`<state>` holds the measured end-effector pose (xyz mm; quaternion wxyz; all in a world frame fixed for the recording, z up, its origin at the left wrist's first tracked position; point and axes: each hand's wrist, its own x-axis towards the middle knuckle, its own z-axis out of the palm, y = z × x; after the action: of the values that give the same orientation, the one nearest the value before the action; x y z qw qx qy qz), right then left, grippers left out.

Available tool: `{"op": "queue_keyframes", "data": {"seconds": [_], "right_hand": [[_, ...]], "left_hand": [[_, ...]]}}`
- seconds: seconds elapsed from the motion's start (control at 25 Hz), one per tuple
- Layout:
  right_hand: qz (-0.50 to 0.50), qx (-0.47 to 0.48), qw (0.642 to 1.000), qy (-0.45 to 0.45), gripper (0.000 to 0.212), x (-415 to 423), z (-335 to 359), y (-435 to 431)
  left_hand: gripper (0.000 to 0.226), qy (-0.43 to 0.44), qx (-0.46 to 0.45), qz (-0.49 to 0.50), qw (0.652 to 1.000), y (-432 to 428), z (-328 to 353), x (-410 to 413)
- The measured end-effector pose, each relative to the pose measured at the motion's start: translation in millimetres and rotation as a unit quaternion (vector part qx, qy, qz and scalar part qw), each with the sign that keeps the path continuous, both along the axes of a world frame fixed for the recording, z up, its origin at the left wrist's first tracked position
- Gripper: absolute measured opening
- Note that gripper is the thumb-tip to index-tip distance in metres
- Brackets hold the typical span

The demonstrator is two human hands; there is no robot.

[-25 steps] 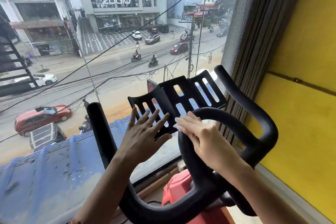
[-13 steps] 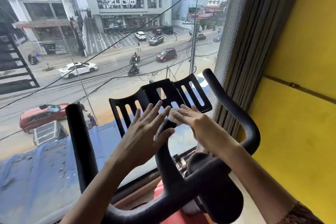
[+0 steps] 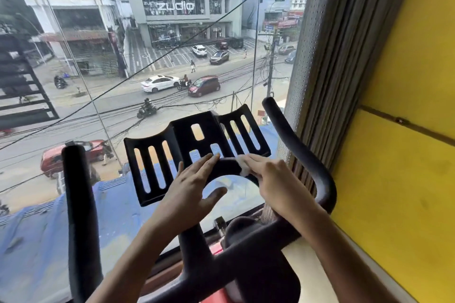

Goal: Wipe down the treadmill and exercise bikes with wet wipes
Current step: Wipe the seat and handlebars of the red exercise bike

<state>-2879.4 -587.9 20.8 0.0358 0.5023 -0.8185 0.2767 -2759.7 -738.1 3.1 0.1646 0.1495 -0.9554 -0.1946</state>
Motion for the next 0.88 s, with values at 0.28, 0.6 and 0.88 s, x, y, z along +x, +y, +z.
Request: {"op": "queue_keyframes", "data": {"seconds": [0.28,0.6,0.88], "right_hand": [[0.033,-0.042,0.997,-0.057,0.025,-8,4,-4],[-0.046,-0.096,0.993,-0.045,0.031,-2,-28,44],[-0.040,-0.154,0.987,-0.032,0.034,24,-47,78]], "left_hand": [[0.066,0.066,-0.019,0.038,0.997,10,-3,-1],[0.078,0.060,-0.066,0.031,0.996,18,-8,14],[0.091,0.036,-0.058,0.028,0.997,48,-23,50]]}}
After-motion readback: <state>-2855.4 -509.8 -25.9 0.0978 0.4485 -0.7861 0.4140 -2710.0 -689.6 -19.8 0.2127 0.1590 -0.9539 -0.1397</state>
